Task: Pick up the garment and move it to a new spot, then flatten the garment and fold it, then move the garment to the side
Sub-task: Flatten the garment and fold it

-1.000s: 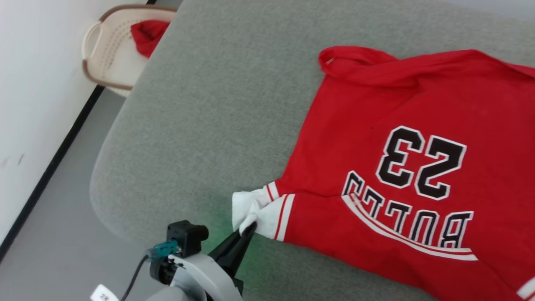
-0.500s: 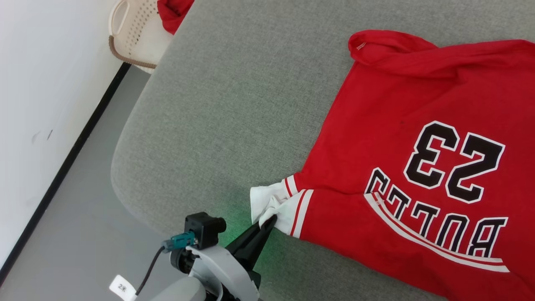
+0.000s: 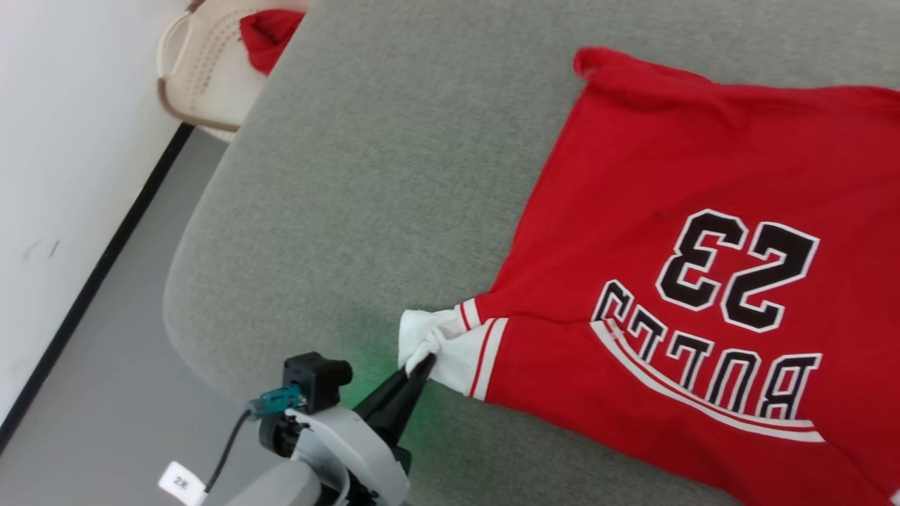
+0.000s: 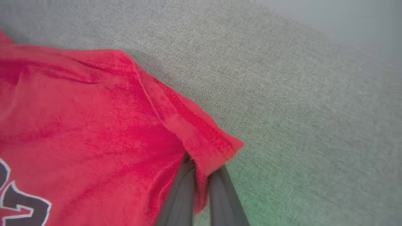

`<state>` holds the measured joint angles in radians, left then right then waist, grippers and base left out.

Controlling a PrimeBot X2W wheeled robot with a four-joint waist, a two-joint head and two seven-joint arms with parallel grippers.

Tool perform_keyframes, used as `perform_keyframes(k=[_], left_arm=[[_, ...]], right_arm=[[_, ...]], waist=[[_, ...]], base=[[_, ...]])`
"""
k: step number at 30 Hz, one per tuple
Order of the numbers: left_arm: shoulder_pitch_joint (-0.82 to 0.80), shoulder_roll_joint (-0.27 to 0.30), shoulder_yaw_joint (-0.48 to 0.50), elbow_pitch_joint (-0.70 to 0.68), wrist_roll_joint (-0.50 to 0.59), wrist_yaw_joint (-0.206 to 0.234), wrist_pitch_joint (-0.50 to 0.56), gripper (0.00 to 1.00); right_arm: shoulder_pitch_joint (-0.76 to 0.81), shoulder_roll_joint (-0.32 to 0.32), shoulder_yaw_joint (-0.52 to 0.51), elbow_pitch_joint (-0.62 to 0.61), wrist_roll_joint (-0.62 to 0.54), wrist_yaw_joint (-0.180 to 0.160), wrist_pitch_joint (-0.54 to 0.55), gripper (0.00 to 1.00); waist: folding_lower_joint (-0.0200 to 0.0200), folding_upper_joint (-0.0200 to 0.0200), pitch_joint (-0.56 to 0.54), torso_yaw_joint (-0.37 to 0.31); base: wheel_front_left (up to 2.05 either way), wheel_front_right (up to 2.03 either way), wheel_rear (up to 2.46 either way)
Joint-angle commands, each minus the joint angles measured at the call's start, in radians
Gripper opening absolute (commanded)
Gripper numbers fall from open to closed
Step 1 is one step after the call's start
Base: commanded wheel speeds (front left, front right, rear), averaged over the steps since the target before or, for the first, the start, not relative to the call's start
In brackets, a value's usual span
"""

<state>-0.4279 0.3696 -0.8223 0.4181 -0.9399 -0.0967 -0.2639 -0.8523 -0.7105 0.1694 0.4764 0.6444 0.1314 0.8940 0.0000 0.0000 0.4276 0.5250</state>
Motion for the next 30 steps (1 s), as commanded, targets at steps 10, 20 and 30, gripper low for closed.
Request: perform_keyframes(k=[10, 20, 30], left_arm=[[0.031, 0.063, 0.038, -0.019, 0.016, 0.021, 0.002, 0.00], [0.058, 0.137, 0.057, -0.089, 0.013, 0.064, 0.024, 0.00], [0.082, 0.193, 0.068, -0.162, 0.004, 0.099, 0.050, 0.00]], right_arm=[[0.198, -0.036, -0.051, -0.142, 0.107, -0.001, -0.002, 0.00], [0.569, 0.010, -0.172, -0.370, 0.158, -0.001, -0.007, 0.00], [0.906, 0.129, -0.300, -0.537, 0.130, -0.001, 0.001, 0.00]], waist=[[0.0000, 0.0000, -0.082, -0.129], [0.0000, 0.0000, -0.126, -0.247], [0.0000, 0.0000, -0.150, -0.327]], base=[[0.00, 0.00, 0.00], [0.00, 0.00, 0.00], [0.00, 0.00, 0.00]])
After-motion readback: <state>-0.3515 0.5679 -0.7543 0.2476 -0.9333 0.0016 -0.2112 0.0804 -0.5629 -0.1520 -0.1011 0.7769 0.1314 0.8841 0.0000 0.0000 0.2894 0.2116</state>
